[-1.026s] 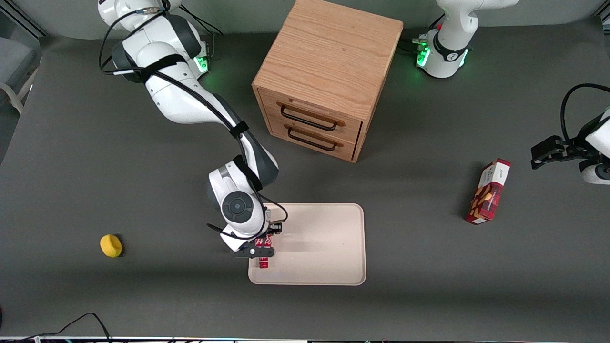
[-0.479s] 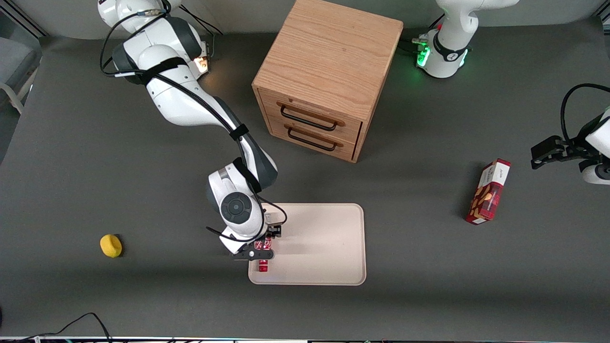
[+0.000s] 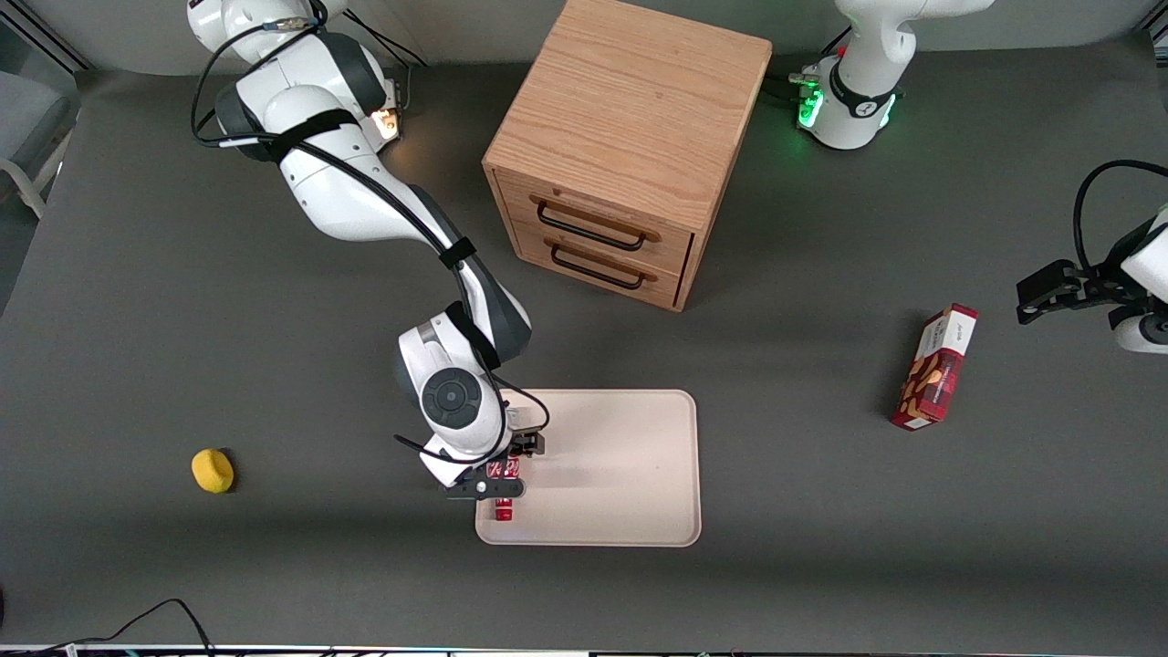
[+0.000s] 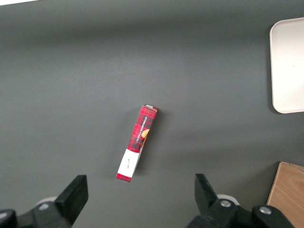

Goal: Place coke bottle on tray

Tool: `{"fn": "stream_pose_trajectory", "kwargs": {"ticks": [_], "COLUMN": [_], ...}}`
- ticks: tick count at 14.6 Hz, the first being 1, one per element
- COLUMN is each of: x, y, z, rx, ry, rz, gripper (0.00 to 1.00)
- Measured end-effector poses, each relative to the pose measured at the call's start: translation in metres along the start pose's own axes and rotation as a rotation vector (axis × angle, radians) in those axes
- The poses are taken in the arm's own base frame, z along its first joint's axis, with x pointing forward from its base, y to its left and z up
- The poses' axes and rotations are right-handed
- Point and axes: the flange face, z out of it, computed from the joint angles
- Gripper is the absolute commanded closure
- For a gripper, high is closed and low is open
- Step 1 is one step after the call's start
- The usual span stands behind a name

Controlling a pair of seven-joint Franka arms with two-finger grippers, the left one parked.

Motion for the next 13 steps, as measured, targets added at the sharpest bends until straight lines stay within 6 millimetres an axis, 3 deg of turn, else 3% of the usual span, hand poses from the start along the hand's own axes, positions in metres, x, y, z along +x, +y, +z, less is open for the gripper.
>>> {"fn": "stream_pose_trajectory", "kwargs": {"ticks": [3,5,6,9,11,13], "x": [0.002,0.002,0.002,-0.019,-0.053,-0.091], "y": [0.000,0.009,0.019,0.062,0.102,0.150], "z": [-0.013,-0.042,-0.066,-0.149,-0.196,-0.231], "rx": [0.000,-0.023,-0.028,-0.009,-0.018,-0.028], "ry": [0.000,-0.042,-0.068,-0.129,-0.151,-0.156], "rz": [0.002,0.014,0.027,0.046,-0.002,-0.035], "gripper": [0.00,0.00,0.00,0.00,0.00,0.00]}}
